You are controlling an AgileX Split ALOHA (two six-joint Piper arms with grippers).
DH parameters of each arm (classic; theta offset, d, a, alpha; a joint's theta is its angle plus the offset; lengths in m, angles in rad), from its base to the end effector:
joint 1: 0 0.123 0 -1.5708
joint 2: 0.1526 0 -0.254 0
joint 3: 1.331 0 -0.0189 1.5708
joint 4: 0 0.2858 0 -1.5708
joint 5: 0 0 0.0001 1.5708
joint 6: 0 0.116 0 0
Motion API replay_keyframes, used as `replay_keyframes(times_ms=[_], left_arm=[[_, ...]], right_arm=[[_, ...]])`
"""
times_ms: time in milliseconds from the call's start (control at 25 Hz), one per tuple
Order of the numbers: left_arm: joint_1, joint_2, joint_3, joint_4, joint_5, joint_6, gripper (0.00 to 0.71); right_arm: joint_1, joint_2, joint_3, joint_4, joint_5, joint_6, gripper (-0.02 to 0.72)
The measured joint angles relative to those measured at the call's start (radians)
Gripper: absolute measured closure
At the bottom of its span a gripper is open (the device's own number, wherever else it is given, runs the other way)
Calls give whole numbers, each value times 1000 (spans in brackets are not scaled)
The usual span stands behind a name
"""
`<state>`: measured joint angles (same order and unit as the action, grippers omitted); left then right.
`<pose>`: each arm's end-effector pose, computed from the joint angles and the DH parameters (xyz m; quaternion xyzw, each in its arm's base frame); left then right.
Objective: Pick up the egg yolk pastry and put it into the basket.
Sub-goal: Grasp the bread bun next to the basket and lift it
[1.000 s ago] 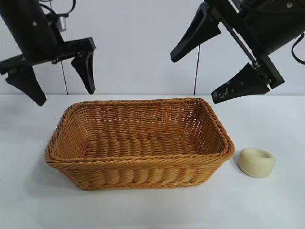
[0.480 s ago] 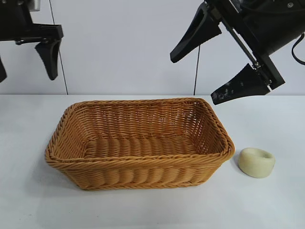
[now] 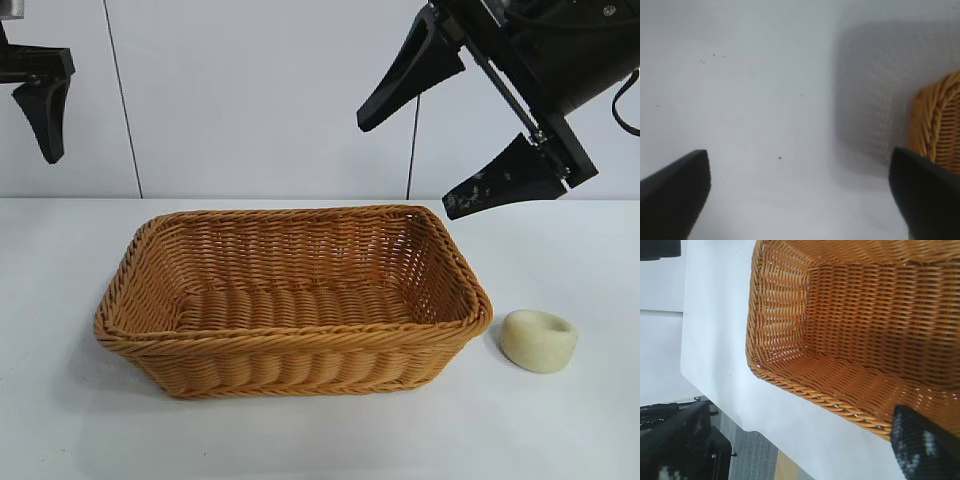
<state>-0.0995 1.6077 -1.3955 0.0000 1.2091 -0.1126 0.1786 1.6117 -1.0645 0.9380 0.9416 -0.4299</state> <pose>0.3591 -0.0358 0.2428 -0.0065 0.9930 -0.0125 0.1174 0.3308 0.1366 0.1823 -0.0429 0.9182 0.3741 0.1232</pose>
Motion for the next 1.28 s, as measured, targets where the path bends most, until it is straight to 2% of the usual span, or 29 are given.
replay_keyframes(times_ms=[480,760,1000,1120,1200,1280], left_arm=[[0,-685,582,0,6,10,15],[0,-1035,849,0,-125,10,15],[0,-1263,891,5,-134,16,15],[0,-1355,891,5,-135,16,15],[0,-1412,891,5,-135,16,15],[0,-1474,891,5,-135,16,15]], right_arm=[[0,0,0,0,1,0,8],[0,0,0,0,1,0,8],[0,0,0,-1,2,0,8],[0,0,0,-25,2,1,8],[0,0,-10,-69,2,17,8],[0,0,-42,-141,3,63,8]])
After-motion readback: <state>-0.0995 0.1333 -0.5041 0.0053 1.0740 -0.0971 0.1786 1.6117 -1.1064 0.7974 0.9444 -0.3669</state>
